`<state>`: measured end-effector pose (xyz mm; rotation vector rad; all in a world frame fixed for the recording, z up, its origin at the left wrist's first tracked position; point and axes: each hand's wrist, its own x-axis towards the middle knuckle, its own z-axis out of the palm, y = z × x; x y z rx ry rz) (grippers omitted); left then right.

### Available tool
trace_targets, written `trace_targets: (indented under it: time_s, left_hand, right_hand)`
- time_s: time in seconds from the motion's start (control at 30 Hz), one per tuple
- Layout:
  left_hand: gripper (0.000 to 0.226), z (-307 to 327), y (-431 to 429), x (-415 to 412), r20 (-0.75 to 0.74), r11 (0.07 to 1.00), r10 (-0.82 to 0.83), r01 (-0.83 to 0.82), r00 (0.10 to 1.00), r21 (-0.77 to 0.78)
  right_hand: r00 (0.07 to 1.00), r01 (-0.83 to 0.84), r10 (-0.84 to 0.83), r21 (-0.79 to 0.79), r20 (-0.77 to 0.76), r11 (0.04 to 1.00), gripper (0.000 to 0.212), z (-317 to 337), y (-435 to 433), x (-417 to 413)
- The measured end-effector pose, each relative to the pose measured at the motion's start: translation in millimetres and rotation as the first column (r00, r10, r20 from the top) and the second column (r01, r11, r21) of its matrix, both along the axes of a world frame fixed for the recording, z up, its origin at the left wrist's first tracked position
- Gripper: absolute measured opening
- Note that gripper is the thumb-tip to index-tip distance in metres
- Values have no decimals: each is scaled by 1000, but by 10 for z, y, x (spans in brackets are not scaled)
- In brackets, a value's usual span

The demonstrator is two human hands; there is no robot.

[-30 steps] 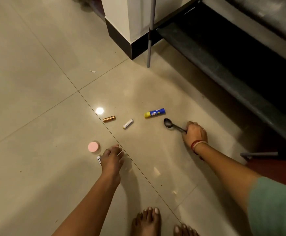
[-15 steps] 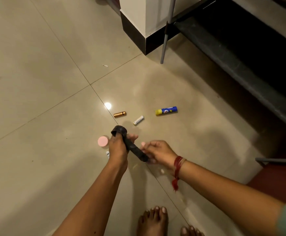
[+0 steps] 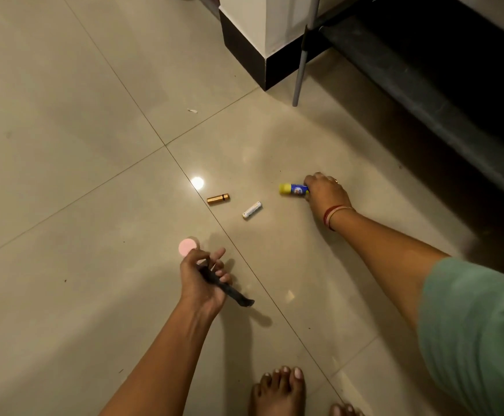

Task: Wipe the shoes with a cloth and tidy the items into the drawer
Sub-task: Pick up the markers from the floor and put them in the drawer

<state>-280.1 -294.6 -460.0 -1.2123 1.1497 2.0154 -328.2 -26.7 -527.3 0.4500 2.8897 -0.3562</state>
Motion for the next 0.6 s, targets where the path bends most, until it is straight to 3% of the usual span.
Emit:
trace_targets:
  time_s: [0.07, 0.17, 0.23, 0.27, 0.3, 0.33, 0.37, 0.4, 0.47, 0.5, 0.53, 0.6]
  left_hand:
    - [3, -25, 25, -6, -16, 996, -21, 19, 1000, -83]
    - [18, 130, 37, -147, -91, 985, -122, 109, 988, -133]
    - [29, 127, 86, -51, -103, 946, -267, 240, 958, -217]
    - [30, 111, 169, 61, -195, 922, -347, 296, 917, -250]
    - [24, 101, 61, 229, -171, 864, -473, 416, 865, -286]
    - [17, -145, 60, 674, -193, 674, -684, 509, 703, -535]
    - [16, -464, 72, 1188, -124, 463, -825, 532, 552, -709]
    - [26, -750, 81, 1671, 7, 273, -922, 662, 387, -698]
    - [59, -1397, -48, 2086, 140, -14, -982, 685, 129, -728]
    - [62, -1287, -31, 2066, 240, -179, -971, 682, -5, -709]
    - [56, -1164, -40, 1988, 300, -290, -949, 662, -102, -691]
    - [53, -1171, -63, 2011, 336, -340, -932, 654, -136, -676]
  right_hand:
    - [985, 144, -165, -261, -57, 955, 23, 123, -186, 48]
    - [945, 167, -312, -683, -94, 711, 23, 447, -761, 329]
    - [953, 145, -301, -806, -43, 574, 25, 641, -1183, 576]
    - [957, 145, -288, -823, -23, 550, 24, 705, -1364, 671]
    - [959, 155, -282, -828, -4, 539, 22, 725, -1508, 734]
    - [960, 170, -279, -828, 17, 534, 21, 724, -1617, 766]
    - [962, 186, -270, -824, 41, 535, 20, 710, -1695, 782]
    - [967, 193, -248, -821, 65, 537, 20, 704, -1758, 792]
    - [979, 177, -179, -835, 96, 521, 16, 680, -1852, 807]
    - [985, 160, -145, -845, 99, 509, 14, 675, -1882, 815]
    - [988, 144, -124, -849, 94, 508, 12, 661, -1896, 819]
    - [987, 130, -148, -824, 57, 552, 10, 595, -1861, 790]
